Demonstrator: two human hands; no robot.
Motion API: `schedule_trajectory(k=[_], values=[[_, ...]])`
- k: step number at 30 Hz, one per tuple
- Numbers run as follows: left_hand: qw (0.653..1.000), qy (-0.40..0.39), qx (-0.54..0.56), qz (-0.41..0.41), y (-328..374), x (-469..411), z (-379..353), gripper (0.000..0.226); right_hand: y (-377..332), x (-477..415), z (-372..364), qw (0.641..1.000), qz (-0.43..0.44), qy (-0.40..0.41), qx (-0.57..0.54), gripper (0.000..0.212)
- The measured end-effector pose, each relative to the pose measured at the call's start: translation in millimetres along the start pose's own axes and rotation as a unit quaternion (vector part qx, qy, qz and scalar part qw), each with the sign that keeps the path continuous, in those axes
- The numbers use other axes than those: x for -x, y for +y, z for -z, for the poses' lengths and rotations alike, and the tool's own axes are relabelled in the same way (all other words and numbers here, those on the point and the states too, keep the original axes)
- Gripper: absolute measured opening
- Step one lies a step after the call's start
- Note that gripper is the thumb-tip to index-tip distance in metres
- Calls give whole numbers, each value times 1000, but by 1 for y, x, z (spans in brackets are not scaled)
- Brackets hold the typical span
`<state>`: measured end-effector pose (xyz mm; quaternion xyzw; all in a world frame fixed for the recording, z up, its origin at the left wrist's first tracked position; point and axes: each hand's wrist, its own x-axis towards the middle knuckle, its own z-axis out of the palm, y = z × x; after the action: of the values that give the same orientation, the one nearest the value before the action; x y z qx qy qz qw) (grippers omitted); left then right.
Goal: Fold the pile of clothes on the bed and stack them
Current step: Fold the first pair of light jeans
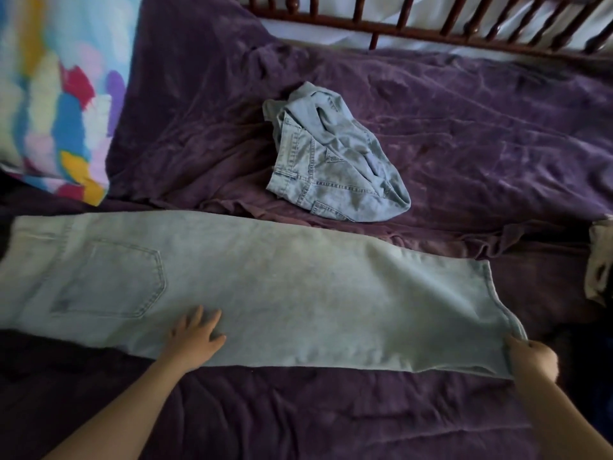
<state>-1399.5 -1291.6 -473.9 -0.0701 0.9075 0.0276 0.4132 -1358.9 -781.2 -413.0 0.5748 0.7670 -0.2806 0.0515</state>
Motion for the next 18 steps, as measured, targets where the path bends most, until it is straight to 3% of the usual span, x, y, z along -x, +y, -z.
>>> schedule_trajectory(k=[4, 7, 13, 18], values=[[998, 32, 55, -15, -16, 18, 5, 61, -52, 47, 13, 999, 26, 6, -31, 40], [986, 36, 162, -28, -26, 30, 10, 58, -78, 84, 12, 996, 50, 10, -72, 37], [951, 10, 306, -53, -66, 46, 23, 52, -139, 201, -31, 977, 173, -12, -127, 28], [882, -13, 470, -45, -112, 41, 49, 42, -186, 321, -98, 956, 259, -79, -113, 8]])
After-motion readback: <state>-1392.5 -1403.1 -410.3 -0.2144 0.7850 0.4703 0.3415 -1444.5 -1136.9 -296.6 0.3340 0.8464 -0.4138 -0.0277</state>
